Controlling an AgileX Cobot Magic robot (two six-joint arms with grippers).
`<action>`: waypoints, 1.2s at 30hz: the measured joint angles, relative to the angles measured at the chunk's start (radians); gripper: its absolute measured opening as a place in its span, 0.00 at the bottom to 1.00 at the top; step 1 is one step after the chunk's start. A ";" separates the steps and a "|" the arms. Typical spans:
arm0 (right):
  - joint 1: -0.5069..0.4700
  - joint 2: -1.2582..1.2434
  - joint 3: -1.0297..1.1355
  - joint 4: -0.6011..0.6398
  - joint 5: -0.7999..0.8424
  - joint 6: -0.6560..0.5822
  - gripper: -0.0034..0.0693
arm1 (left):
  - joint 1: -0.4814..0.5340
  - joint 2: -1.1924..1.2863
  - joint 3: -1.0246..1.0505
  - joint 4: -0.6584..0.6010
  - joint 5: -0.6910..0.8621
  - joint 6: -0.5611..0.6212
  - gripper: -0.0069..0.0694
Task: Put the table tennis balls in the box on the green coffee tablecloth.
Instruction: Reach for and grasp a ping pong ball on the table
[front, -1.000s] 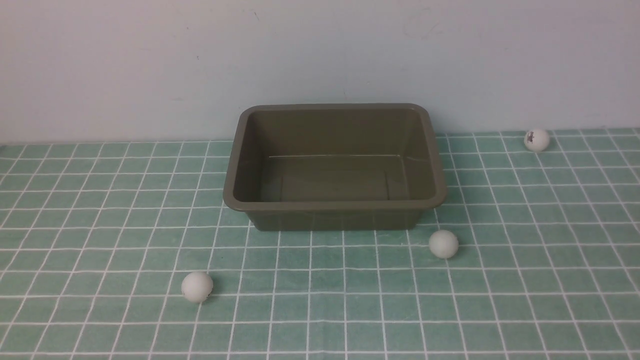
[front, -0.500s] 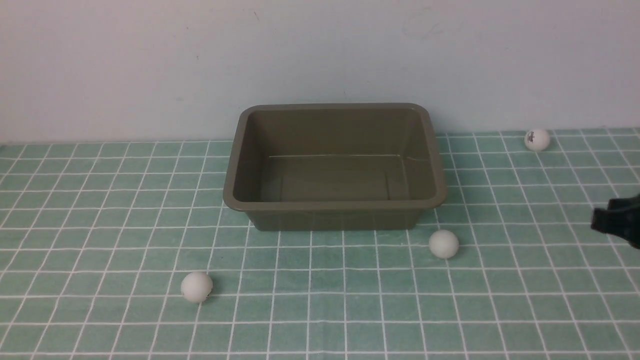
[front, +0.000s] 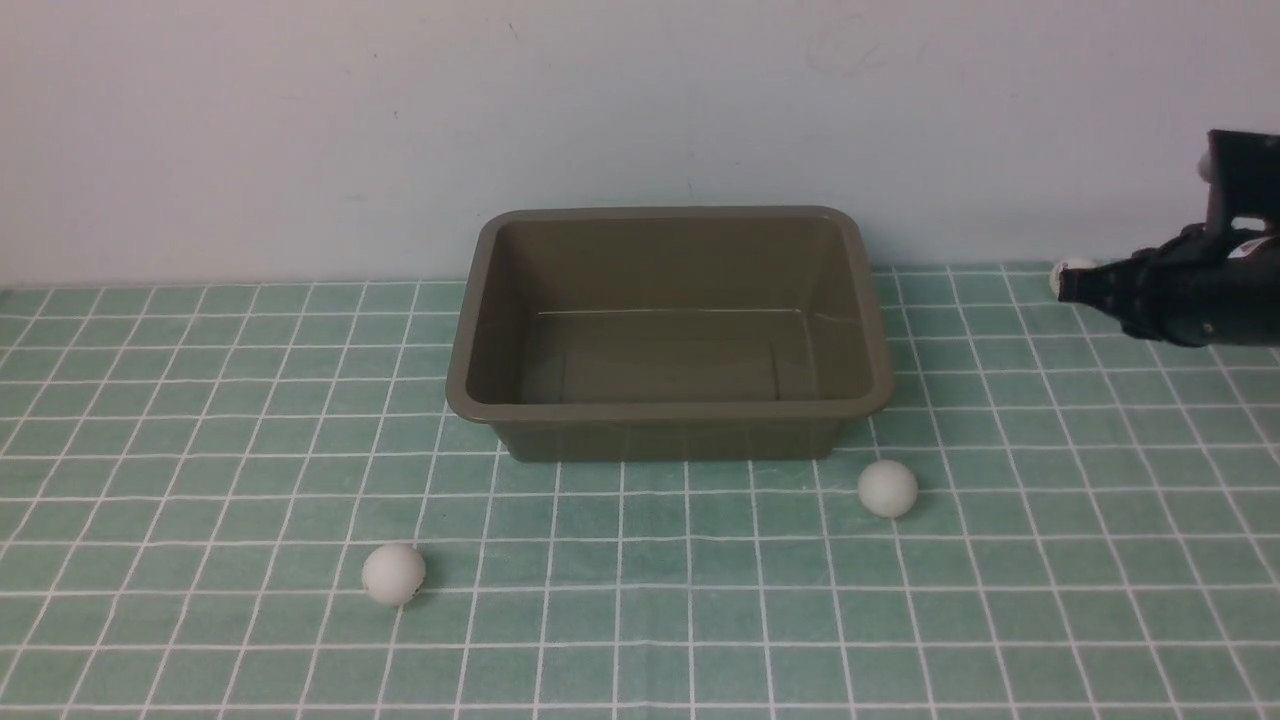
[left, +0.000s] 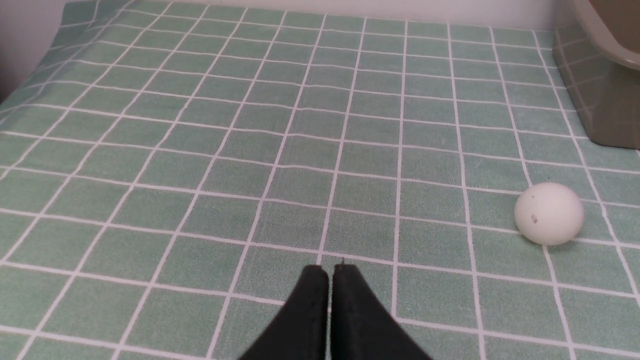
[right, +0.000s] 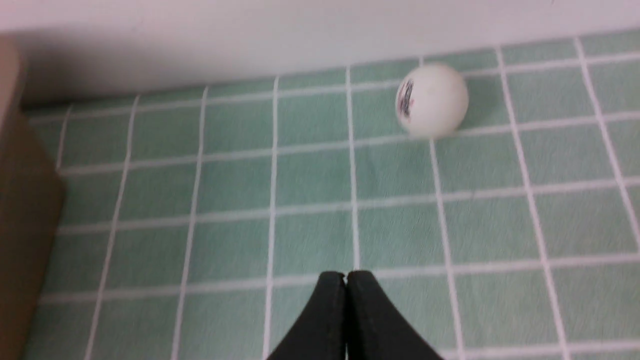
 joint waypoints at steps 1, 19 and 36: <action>0.000 0.012 -0.007 0.000 -0.021 0.000 0.03 | 0.000 0.000 0.000 0.000 0.000 0.000 0.09; 0.000 0.159 -0.014 -0.001 -0.277 -0.122 0.60 | 0.000 0.000 0.000 0.000 0.000 0.000 0.09; -0.001 0.348 -0.238 0.001 -0.241 -0.130 0.97 | 0.000 0.000 0.000 0.000 0.000 0.001 0.09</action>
